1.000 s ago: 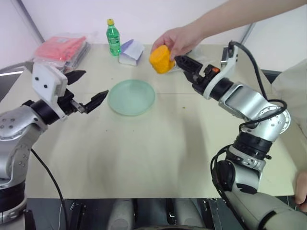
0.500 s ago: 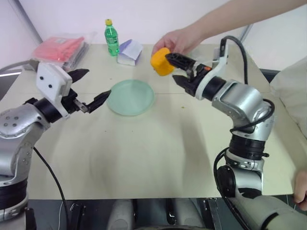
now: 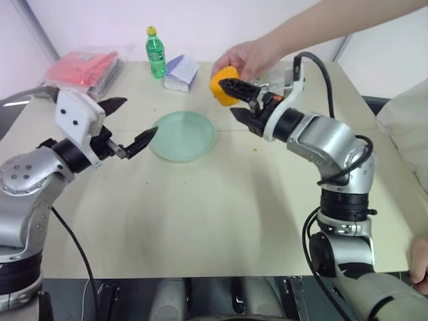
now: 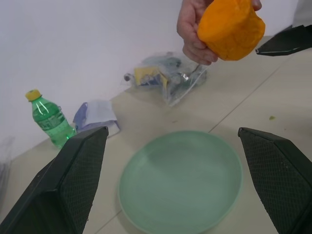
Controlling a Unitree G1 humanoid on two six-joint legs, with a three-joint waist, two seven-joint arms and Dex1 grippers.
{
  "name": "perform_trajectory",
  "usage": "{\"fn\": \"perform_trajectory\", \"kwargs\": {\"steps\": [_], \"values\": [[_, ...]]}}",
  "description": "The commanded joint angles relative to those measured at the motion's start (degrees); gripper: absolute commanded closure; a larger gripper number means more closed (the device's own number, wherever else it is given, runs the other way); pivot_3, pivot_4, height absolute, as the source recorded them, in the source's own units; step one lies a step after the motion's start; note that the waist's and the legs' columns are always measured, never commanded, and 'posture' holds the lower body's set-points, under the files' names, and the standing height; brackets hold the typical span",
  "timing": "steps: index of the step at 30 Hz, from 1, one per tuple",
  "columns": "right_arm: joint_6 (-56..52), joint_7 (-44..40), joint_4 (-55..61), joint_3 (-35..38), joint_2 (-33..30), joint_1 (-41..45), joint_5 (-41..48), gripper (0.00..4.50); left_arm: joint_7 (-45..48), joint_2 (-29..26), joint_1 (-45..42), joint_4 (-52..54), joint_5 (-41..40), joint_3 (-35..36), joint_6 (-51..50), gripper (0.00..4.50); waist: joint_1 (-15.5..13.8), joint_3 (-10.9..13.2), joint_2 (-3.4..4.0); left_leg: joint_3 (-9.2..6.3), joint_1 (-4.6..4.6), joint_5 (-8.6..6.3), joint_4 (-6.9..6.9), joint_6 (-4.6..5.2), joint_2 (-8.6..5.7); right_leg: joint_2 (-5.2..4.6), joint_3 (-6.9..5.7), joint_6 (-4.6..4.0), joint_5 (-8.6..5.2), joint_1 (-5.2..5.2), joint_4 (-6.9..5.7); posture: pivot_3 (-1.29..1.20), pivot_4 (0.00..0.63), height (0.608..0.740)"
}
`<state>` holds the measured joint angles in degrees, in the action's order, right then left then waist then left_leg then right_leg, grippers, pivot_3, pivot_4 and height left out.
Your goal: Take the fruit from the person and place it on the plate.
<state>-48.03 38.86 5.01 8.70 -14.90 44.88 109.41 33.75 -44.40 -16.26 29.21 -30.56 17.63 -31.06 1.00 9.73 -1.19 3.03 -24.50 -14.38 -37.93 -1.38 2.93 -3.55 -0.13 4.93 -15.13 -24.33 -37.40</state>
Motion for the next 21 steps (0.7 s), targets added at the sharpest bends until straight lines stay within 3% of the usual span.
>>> {"fn": "perform_trajectory", "kwargs": {"steps": [1,12,21], "values": [[-0.1,-3.0,0.0,-0.5,-1.1,1.8,-0.9,0.03,-0.9,0.0,-0.1,2.2,-0.3,1.3,-0.2,0.00,0.0,0.0,0.00,0.00,0.00,0.00,0.00,0.00,0.00,0.00,0.00,0.00,0.00,0.00,0.00,0.00,0.150,0.731],[-0.6,-10.2,-4.2,-1.2,-2.0,5.7,-9.7,0.03,-2.5,0.8,1.0,4.3,-0.8,1.2,-1.3,0.00,0.0,0.0,0.00,0.00,0.00,0.00,0.01,0.00,0.00,0.00,0.00,0.00,0.00,0.00,0.04,0.00,0.150,0.731],[-0.8,-10.7,-4.9,-0.9,-0.3,6.9,-13.3,0.03,-3.3,0.8,1.5,5.2,-1.0,1.3,-1.7,0.00,0.0,0.0,0.00,0.00,0.00,0.00,0.03,0.00,0.00,0.01,0.00,0.00,0.00,0.00,0.05,0.00,0.150,0.731]]}}
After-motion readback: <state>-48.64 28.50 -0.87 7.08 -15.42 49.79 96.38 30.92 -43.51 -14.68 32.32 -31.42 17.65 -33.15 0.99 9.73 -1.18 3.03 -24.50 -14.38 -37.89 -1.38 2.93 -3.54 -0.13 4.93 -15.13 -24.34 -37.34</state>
